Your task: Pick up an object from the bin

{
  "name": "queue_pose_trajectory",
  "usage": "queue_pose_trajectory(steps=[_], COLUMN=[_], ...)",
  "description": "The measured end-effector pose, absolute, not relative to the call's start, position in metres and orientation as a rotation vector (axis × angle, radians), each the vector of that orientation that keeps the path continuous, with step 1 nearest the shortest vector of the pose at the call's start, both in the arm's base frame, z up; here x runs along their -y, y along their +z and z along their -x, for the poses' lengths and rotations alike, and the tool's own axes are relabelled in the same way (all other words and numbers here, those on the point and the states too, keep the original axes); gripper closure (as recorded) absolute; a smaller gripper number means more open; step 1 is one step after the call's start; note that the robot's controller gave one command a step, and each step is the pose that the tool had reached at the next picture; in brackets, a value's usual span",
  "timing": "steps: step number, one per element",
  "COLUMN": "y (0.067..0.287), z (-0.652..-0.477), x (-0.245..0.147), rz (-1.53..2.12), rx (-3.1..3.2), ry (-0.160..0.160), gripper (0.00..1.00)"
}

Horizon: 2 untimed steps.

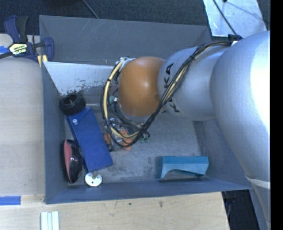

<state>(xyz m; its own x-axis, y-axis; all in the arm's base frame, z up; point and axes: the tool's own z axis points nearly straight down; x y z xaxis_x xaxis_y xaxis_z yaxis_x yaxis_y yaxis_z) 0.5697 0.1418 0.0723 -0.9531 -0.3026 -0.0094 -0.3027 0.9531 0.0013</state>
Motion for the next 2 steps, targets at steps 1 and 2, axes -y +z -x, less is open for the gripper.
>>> queue_pose_trajectory(steps=[1,2], y=[0.092,0.133], z=[-0.569,-0.582], x=[-0.141,-0.146], rz=[0.502,0.543], rx=[-3.101,-3.092], ry=[0.000,0.001], gripper=[1.00,1.00])
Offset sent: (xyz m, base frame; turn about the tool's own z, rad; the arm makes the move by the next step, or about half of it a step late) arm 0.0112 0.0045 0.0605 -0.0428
